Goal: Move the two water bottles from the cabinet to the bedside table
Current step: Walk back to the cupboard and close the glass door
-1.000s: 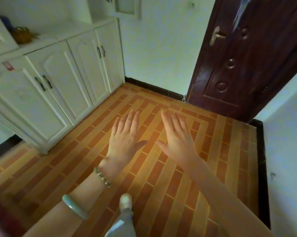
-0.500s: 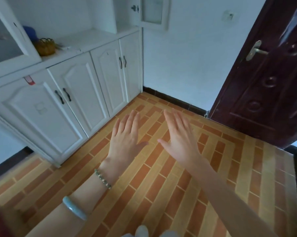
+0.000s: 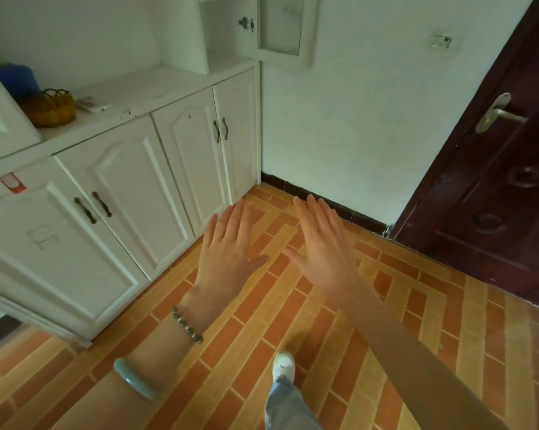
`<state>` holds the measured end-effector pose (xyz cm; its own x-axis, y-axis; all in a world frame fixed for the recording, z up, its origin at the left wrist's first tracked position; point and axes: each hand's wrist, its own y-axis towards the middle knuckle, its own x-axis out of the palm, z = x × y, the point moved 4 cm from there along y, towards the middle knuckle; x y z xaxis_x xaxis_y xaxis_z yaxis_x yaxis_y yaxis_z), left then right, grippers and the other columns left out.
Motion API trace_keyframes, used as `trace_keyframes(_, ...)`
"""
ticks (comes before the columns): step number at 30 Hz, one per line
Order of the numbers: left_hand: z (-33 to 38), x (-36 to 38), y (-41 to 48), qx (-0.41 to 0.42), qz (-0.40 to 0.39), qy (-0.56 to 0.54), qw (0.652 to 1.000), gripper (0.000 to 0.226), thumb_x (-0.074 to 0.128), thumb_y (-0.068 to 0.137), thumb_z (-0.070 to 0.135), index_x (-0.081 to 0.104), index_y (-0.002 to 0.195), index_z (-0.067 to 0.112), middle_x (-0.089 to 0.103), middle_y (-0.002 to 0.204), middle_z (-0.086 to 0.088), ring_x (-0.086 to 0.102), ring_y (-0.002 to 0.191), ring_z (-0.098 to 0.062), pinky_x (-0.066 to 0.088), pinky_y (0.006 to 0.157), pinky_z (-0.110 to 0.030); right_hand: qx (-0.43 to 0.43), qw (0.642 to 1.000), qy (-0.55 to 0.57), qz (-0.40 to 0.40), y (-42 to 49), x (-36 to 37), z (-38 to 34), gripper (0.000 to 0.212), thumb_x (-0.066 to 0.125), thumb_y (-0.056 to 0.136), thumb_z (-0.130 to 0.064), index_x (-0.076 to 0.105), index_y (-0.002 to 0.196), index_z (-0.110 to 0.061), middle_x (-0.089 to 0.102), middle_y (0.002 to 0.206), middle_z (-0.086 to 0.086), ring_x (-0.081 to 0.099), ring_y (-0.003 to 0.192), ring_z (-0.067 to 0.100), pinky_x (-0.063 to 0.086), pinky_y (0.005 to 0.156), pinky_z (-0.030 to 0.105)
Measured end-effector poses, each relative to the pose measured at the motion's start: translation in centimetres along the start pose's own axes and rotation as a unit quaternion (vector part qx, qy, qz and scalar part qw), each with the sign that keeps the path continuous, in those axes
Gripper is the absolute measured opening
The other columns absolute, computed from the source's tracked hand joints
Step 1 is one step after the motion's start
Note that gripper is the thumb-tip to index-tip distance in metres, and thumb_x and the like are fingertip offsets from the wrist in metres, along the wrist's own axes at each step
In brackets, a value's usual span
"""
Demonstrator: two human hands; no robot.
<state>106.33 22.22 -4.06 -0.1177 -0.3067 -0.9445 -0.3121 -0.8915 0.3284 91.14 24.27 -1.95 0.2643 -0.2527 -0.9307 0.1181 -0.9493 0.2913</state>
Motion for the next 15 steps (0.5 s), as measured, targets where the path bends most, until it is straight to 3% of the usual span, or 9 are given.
trace_keyframes(7,-0.8,3.2,13.0,-0.010,0.002,0.010,1.000,0.096,0.058,0.076,0.058,0.013,0.145,0.009,0.022,0.152,-0.012,0.022,0.139,-0.029,0.012,0.114,-0.045,-0.019,1.000,0.002,-0.001,12.8,1.1,6.1,0.085,0.062,0.085,-0.037,0.006,0.147,-0.019,0.010,0.156,0.009,0.004,0.143,0.026,0.001,0.114,0.039)
trace_keyframes(11,-1.3,4.4,19.6,-0.031,0.022,-0.007,0.999,0.098,0.068,0.069,0.054,0.025,0.142,0.006,0.034,0.146,-0.017,0.033,0.133,-0.034,0.019,0.111,-0.048,-0.027,1.000,0.001,-0.007,19.1,1.4,9.1,0.082,0.059,0.087,-0.040,0.008,0.147,-0.019,0.008,0.157,0.009,0.003,0.143,0.026,0.002,0.115,0.040)
trace_keyframes(15,-2.1,6.3,24.5,-0.046,0.021,-0.024,0.998,0.092,0.066,0.073,0.053,0.026,0.142,0.007,0.032,0.147,-0.016,0.031,0.134,-0.034,0.019,0.112,-0.050,-0.033,0.999,0.007,-0.019,23.8,2.4,11.3,0.080,0.058,0.088,-0.040,0.009,0.147,-0.018,0.008,0.157,0.009,0.002,0.143,0.027,0.004,0.115,0.041)
